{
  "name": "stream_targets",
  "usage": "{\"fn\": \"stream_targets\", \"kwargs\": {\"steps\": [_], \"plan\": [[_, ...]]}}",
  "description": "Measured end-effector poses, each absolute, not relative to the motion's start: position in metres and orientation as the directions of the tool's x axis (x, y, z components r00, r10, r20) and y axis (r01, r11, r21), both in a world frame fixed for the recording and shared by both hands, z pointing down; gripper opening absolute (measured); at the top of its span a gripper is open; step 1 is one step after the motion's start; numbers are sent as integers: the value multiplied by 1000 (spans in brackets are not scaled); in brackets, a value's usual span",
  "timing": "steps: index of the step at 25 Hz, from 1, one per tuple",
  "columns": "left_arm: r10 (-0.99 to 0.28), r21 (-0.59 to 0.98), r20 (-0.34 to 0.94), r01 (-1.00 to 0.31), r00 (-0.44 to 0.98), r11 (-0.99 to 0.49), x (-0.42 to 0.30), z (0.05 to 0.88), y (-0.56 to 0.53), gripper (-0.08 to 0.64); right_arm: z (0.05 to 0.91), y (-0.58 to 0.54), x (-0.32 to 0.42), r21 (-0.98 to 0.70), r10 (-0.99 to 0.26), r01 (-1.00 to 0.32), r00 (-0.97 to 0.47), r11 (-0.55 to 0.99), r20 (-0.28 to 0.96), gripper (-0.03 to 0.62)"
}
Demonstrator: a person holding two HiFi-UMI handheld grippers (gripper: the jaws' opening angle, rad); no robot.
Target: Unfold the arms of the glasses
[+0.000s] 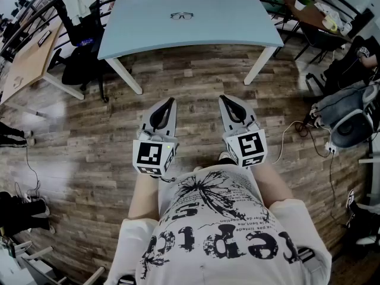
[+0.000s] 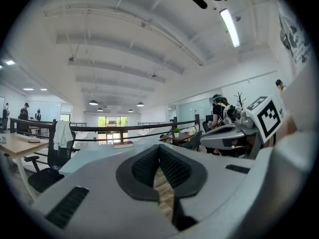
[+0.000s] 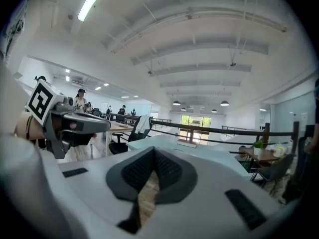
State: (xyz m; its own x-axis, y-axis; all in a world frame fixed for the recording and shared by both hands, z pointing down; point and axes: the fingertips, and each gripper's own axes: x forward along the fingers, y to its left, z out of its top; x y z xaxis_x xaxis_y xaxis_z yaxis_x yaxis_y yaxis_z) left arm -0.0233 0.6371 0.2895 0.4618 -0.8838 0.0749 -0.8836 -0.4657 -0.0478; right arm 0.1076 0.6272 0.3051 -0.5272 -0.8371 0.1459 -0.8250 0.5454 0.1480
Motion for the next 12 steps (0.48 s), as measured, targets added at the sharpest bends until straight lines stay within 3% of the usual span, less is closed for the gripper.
{"fn": "stream_targets", "kwargs": {"steps": [12], "plan": [[-885,-22,65,-886,461,-463,-35,291,627,18,313,615,91,135,-821,-813,-543,566,176,9]]}}
